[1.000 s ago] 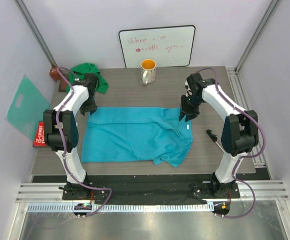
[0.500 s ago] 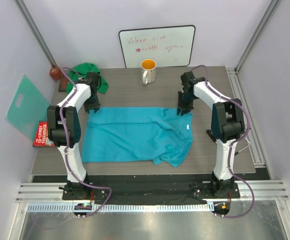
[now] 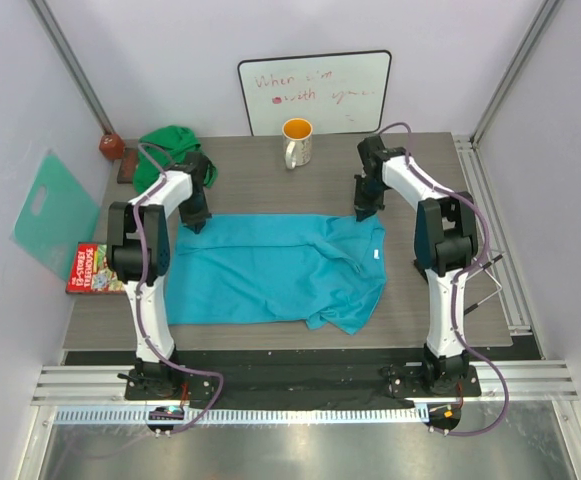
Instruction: Fold and stack the t-shirts
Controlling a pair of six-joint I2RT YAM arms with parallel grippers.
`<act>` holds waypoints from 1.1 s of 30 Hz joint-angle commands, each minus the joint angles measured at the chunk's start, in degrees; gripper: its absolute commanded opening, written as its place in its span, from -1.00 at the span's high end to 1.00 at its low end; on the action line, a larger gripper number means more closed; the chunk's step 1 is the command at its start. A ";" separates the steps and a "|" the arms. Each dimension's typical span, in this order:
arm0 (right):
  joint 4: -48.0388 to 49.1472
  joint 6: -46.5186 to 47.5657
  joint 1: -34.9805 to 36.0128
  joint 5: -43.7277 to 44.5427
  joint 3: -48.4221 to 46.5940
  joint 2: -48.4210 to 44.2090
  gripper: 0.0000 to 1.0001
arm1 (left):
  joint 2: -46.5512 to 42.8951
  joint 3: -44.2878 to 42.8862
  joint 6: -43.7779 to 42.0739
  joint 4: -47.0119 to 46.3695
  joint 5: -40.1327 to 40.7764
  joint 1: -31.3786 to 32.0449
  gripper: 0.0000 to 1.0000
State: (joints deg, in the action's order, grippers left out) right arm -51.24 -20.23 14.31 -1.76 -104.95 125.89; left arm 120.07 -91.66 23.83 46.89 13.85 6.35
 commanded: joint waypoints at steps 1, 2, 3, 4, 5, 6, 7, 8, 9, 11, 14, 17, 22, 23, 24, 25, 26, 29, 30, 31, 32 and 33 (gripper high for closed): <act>-2.28 -0.07 0.11 1.49 2.72 -0.99 0.90 | 1.57 -0.80 0.42 -1.19 -1.10 0.24 0.99; -2.37 0.01 0.11 1.50 3.34 -1.08 0.92 | 1.83 -0.63 0.51 -1.10 -1.10 0.24 1.00; -2.46 -0.16 0.11 1.50 4.56 -0.99 0.94 | 2.18 -0.54 0.60 -1.10 -1.10 0.24 1.00; -2.81 -0.08 0.11 1.50 5.01 -0.82 0.97 | 2.36 -0.37 0.69 -1.10 -1.02 0.24 1.00; -3.07 -0.07 0.02 1.50 5.45 -0.73 0.98 | 2.45 -0.28 0.60 -1.10 -0.93 0.24 1.00; -3.25 -0.34 0.11 1.50 6.50 -0.73 0.98 | 2.80 -0.19 0.77 -1.28 -0.84 0.24 1.00; -3.34 -0.42 0.02 3.32 6.86 -0.55 0.98 | 2.97 -0.10 0.77 -1.19 -0.58 0.24 1.00; -3.77 -0.51 -0.07 3.60 7.21 -0.55 0.98 | 3.24 -0.27 0.69 -1.02 -0.14 0.24 1.00; -3.86 -0.60 -0.15 3.69 7.65 -0.55 0.98 | 3.41 -0.36 0.77 -0.84 0.56 0.24 1.00; -4.04 -0.78 -0.33 4.30 8.09 -0.99 0.98 | 3.24 -0.19 0.77 -0.58 1.18 0.15 1.00; -4.39 -0.87 -1.29 5.10 8.09 -1.34 0.98 | 2.45 0.86 0.77 -0.31 2.50 0.07 1.00; -4.57 -0.60 -2.09 5.36 7.83 -1.00 0.98 | 1.48 2.71 0.51 -0.49 3.20 -0.20 1.00; -4.83 -0.60 -4.02 5.45 7.30 -0.38 0.98 | 0.17 5.61 0.42 -0.49 3.82 -0.98 1.00; -4.83 -0.51 -4.20 5.45 6.95 -0.29 0.98 | -0.45 5.96 0.42 -0.49 3.99 -1.08 1.00; -4.83 -0.60 -4.63 5.45 6.69 -0.03 0.98 | -0.89 6.22 0.34 -0.40 4.17 -1.16 1.00; -4.92 -0.43 -4.81 5.54 6.42 0.15 0.98 | -1.33 6.75 0.25 -0.49 4.26 -1.34 1.00; -4.92 -0.25 -4.99 5.63 5.81 0.41 0.98 | -2.11 6.93 0.16 -0.49 4.43 -1.43 1.00; -5.27 0.01 -5.52 5.10 4.06 1.03 0.98 | -2.91 6.67 -0.19 -0.23 4.43 -1.43 1.00; -5.44 0.19 -5.60 5.01 3.53 1.55 0.98 | -2.91 6.49 -0.28 -0.05 4.35 -1.51 1.00; -5.62 0.36 -5.69 4.58 3.00 1.73 0.98 | -3.00 5.79 -0.45 -0.05 4.26 -1.52 1.00; -5.71 0.37 -5.78 4.31 1.86 2.08 0.98 | -2.83 5.27 -0.46 0.21 4.35 -1.52 1.00; -5.80 0.45 -5.78 4.22 1.33 2.61 0.98 | -2.30 3.87 -0.54 0.91 4.35 -1.52 0.99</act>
State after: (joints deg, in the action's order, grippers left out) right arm -56.12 -21.15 9.58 -0.56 -100.36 126.43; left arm 118.13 -86.52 23.79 44.75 15.40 6.13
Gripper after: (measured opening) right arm 0.019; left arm 0.002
